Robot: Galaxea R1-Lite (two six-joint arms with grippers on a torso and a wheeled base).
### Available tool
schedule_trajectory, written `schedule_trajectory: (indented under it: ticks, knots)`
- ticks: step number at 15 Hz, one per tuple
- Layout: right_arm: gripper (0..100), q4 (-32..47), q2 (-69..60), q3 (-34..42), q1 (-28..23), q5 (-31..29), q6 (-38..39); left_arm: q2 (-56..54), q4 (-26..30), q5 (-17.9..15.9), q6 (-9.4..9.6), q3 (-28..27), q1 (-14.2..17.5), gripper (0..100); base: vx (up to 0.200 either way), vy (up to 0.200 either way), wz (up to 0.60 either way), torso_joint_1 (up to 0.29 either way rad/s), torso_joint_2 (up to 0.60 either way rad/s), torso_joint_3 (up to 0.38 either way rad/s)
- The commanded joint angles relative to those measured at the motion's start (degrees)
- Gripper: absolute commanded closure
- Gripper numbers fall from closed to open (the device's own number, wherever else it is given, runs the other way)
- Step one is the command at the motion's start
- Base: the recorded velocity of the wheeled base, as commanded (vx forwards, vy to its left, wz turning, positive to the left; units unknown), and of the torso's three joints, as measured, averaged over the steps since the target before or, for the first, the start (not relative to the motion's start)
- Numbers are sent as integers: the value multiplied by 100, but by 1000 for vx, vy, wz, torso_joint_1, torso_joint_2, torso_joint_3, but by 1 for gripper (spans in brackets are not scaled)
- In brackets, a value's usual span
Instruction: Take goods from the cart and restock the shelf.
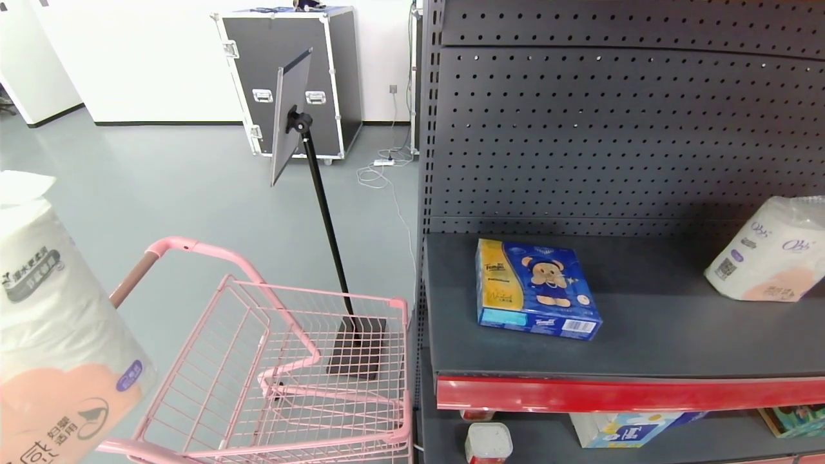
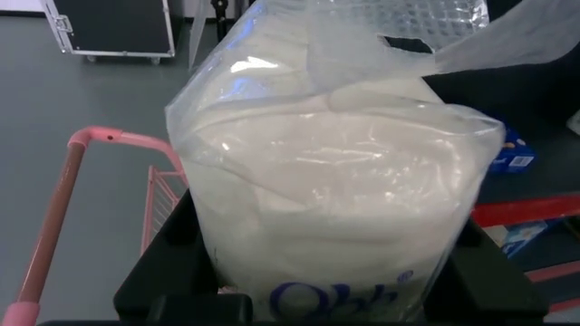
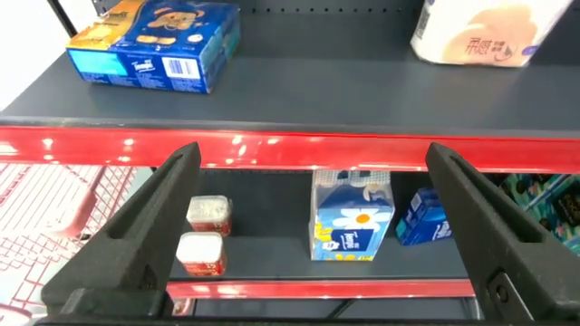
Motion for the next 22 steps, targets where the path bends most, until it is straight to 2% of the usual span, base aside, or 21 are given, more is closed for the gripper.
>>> schedule_trajectory:
  ticks: [1,11,14,22]
  knots:
    - [0,-1,2,0,1,-1,-10,3,6,2,-2,2,-1,100,0,-200,0,-2,2,-2]
    - [0,-1,2,0,1,-1,-19,-41,6,2,7,2,-1,100,0,-200,0,4,1,-1]
    - [0,-1,2,0,1,-1,-19,-32,-2,-7,113,72,-1,100,0,-200,0,-1,2,1]
    - [0,-1,2,0,1,-1,-19,-59,-20,-7,130,125,-1,100,0,-200,0,1,-1,1]
